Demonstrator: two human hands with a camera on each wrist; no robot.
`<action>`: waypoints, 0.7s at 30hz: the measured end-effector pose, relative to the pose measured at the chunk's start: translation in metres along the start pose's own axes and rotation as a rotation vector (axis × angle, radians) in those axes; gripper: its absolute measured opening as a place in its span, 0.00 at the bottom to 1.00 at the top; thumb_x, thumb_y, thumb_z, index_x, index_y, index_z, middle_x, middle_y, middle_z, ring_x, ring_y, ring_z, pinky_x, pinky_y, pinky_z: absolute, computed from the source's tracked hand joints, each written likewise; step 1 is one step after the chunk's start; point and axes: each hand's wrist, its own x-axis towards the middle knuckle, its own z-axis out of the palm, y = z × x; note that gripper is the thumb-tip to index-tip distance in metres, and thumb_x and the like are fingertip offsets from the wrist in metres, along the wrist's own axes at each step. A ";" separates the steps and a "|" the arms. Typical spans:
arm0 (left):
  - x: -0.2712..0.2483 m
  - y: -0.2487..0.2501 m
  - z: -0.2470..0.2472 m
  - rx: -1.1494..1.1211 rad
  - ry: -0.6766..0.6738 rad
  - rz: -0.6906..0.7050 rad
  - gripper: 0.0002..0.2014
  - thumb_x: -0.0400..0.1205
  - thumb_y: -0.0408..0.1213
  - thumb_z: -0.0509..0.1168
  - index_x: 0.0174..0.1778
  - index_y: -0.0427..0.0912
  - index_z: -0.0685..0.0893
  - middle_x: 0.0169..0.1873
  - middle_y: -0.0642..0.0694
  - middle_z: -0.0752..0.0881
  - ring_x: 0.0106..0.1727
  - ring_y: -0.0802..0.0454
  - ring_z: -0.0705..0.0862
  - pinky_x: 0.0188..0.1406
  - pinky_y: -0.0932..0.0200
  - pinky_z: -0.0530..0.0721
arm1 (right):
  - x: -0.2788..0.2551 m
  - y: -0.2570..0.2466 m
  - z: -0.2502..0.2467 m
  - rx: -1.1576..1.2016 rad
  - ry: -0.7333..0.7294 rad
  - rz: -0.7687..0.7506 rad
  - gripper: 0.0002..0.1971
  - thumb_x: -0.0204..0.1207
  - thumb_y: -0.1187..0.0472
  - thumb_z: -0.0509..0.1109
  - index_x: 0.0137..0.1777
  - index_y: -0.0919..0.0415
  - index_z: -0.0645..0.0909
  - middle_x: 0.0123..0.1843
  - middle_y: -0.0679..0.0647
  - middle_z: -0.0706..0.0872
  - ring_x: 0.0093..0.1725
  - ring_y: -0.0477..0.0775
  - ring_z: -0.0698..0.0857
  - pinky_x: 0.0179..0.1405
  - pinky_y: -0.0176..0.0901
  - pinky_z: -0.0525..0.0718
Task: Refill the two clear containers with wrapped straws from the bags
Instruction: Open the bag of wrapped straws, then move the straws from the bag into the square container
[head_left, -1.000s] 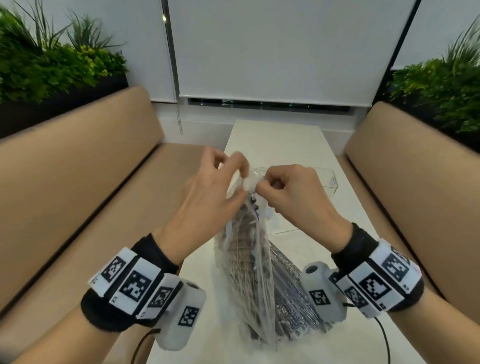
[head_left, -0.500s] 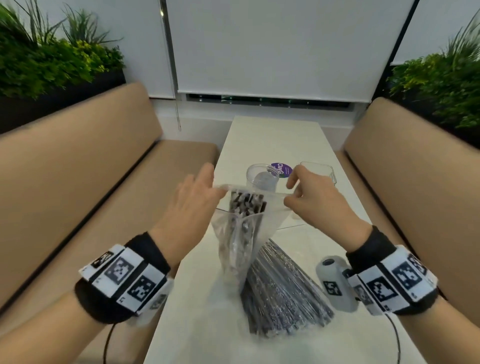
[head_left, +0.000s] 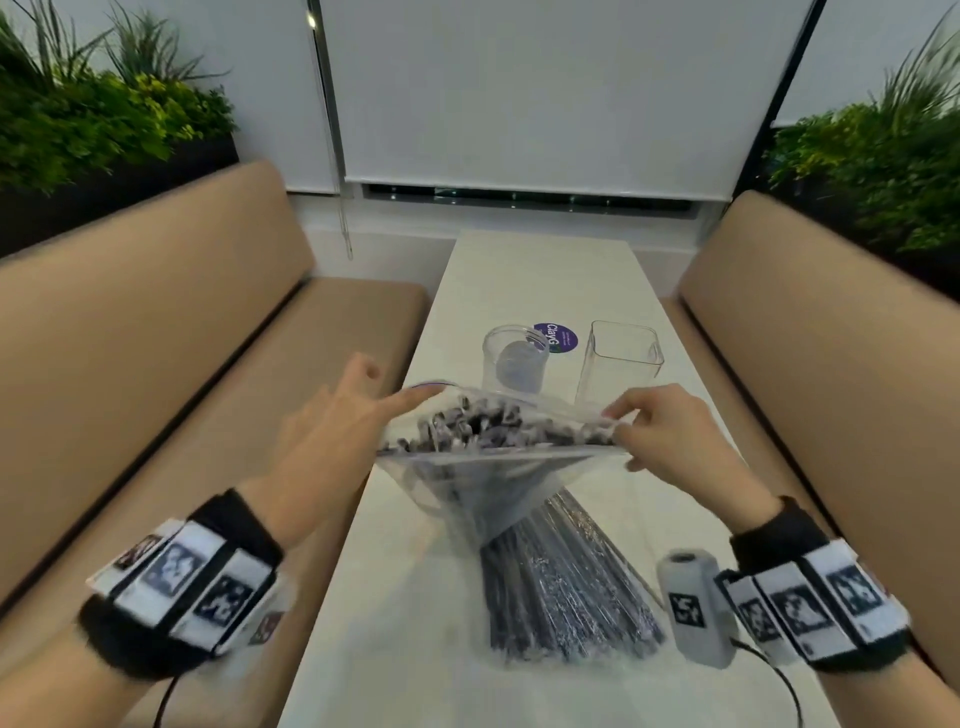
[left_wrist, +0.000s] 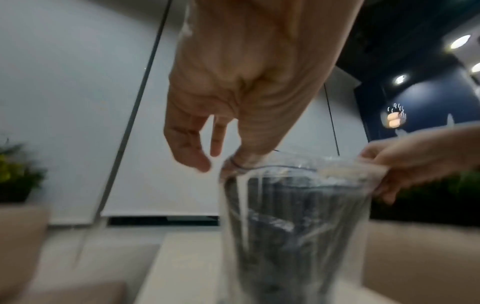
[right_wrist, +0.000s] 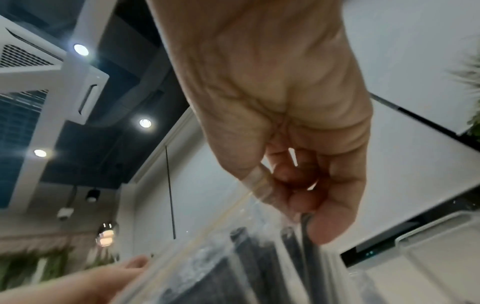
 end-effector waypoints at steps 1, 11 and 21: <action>-0.001 -0.001 -0.004 -0.062 -0.027 -0.027 0.43 0.81 0.31 0.60 0.73 0.88 0.53 0.58 0.42 0.73 0.39 0.39 0.84 0.27 0.53 0.79 | -0.003 0.003 -0.005 0.033 0.007 -0.012 0.08 0.76 0.69 0.67 0.44 0.59 0.87 0.27 0.59 0.84 0.31 0.59 0.90 0.15 0.23 0.71; 0.000 0.036 0.000 -1.214 -0.264 -0.156 0.61 0.71 0.07 0.65 0.84 0.70 0.47 0.54 0.42 0.87 0.36 0.52 0.88 0.39 0.53 0.82 | -0.026 -0.016 0.009 0.870 -0.119 0.072 0.15 0.86 0.68 0.57 0.38 0.64 0.80 0.37 0.57 0.88 0.37 0.55 0.91 0.41 0.51 0.93; 0.009 0.065 0.034 -1.203 -0.313 -0.006 0.61 0.67 0.11 0.74 0.85 0.64 0.53 0.38 0.45 0.81 0.39 0.52 0.81 0.45 0.64 0.84 | -0.020 0.009 0.011 1.022 -0.117 -0.006 0.11 0.82 0.67 0.66 0.39 0.54 0.82 0.42 0.51 0.89 0.47 0.56 0.88 0.45 0.55 0.83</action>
